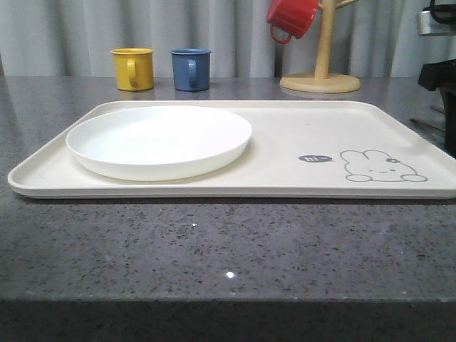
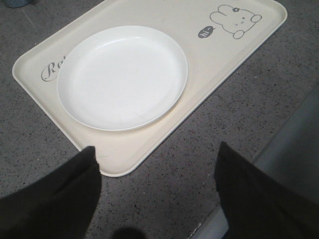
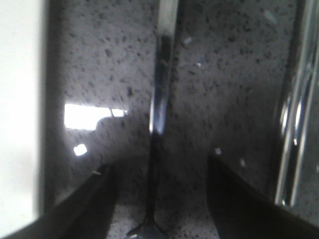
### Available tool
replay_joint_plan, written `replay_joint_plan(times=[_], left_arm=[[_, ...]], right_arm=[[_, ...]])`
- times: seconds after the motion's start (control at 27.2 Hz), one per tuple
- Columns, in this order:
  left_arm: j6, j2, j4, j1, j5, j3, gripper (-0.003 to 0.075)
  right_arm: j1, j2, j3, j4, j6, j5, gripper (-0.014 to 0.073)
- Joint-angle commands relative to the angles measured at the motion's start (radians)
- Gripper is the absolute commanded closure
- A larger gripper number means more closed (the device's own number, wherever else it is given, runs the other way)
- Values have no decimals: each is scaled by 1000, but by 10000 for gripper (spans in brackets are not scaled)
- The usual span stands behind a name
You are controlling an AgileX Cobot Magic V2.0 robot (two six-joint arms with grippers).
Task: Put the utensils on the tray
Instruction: 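Lower the right gripper and grasp the silver fork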
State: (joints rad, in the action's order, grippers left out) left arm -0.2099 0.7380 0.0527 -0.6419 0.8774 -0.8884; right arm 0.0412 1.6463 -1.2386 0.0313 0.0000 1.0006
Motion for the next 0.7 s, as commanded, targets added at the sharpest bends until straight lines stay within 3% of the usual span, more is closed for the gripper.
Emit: replay_joint_plan(times=[0.0,0.4,0.66], left_arm=[[11,-3,7,-7,-68,-23,250],[11,-3,7,-7,-68,-23,250],[11,-3,7,-7,-68,-23,250]], right_arm=[[-7,-11,-31,4,-11,-58,176],[-7,-7,-31,5,-11,-67,446],[-7,-10,-31,7,-11,-53,547]])
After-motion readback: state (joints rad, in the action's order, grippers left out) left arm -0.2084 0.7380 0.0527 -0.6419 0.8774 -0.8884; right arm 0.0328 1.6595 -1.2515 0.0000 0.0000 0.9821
